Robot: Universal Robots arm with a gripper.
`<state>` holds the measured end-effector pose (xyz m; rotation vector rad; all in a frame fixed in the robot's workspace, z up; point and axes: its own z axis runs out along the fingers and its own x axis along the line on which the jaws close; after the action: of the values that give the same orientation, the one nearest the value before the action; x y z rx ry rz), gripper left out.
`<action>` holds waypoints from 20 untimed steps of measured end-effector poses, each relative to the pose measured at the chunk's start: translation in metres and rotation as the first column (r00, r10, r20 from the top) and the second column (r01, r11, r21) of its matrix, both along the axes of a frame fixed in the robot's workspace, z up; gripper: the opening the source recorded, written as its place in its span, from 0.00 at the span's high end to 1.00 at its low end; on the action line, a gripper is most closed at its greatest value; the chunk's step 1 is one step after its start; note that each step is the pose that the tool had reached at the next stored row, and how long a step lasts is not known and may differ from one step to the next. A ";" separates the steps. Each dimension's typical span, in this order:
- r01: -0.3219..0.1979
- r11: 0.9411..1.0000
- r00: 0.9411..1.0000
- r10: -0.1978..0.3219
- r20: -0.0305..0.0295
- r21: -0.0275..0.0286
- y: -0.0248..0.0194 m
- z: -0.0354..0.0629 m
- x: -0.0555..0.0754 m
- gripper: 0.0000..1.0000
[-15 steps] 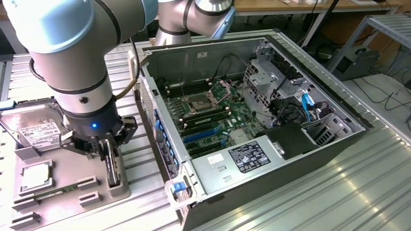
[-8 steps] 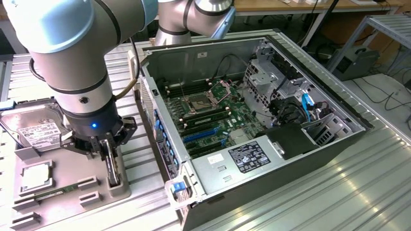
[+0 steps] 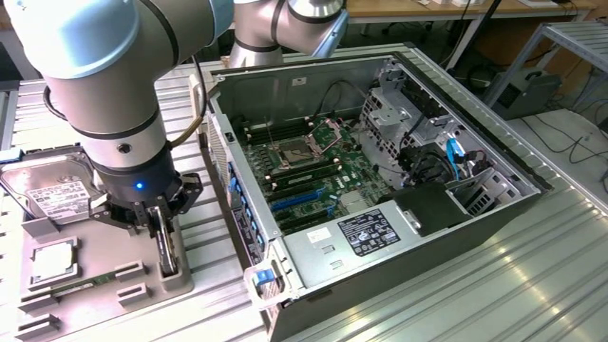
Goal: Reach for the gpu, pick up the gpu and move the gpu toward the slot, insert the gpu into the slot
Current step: 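Pick up the gpu and move the gpu toward the slot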
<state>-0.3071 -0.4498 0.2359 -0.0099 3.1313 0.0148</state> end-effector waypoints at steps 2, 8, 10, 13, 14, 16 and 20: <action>0.000 1.000 1.000 0.000 0.000 0.000 0.0000 0.0000 0.000 0.73; 0.000 1.000 1.000 0.000 0.000 0.000 0.0000 0.0022 0.000 0.73; 0.000 1.000 1.000 0.000 0.000 0.000 0.0000 0.0069 0.000 0.73; 0.000 1.000 1.000 0.000 0.000 0.000 -0.0001 0.0126 0.000 0.73; 0.000 1.000 1.000 0.000 0.000 0.000 0.0000 0.0156 0.000 0.73; 0.000 1.000 1.000 0.000 0.000 0.000 0.0000 0.0199 -0.001 0.73; 0.000 1.000 1.000 0.000 0.000 0.000 0.0000 0.0297 -0.001 0.73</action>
<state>-0.3077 -0.4498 0.2657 -0.0099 3.1312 0.0155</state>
